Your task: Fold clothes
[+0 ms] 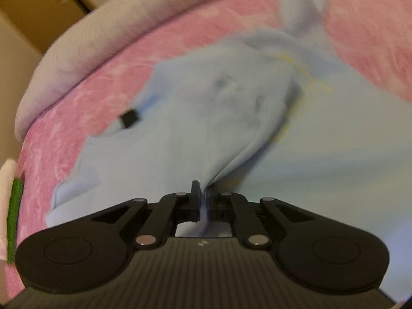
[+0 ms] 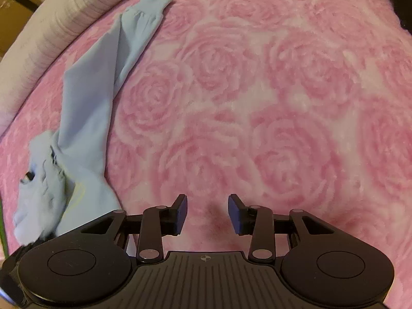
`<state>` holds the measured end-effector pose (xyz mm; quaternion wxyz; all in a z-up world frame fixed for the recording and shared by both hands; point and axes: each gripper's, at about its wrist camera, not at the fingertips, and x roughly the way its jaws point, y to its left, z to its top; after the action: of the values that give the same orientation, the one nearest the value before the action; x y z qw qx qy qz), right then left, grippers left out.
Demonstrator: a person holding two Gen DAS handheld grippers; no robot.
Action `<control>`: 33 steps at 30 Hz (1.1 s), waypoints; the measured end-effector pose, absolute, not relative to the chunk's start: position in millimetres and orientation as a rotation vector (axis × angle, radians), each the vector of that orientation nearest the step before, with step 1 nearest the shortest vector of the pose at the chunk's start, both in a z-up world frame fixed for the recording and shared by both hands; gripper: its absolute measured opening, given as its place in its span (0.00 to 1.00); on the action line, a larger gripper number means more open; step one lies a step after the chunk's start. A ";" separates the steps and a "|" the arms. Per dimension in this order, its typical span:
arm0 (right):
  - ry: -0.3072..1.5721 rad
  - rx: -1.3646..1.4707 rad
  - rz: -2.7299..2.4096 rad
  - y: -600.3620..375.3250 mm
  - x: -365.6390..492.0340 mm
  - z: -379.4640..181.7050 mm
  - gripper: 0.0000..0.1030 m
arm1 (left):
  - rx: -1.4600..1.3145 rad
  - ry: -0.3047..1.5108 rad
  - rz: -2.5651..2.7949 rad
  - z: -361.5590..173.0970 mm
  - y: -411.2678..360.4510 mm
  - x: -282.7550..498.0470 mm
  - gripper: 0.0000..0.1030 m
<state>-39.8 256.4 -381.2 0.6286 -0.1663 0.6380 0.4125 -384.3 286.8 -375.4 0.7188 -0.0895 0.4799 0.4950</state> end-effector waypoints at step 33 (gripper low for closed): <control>1.067 -0.750 1.692 517.6 -203.8 -387.5 0.59 | -0.685 1.048 1.132 -398.8 476.1 -608.4 0.49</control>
<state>-203.8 517.6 -387.5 0.4816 -0.3078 0.4376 0.6941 -608.4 476.1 -398.8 0.6643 -0.3032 0.4642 0.5013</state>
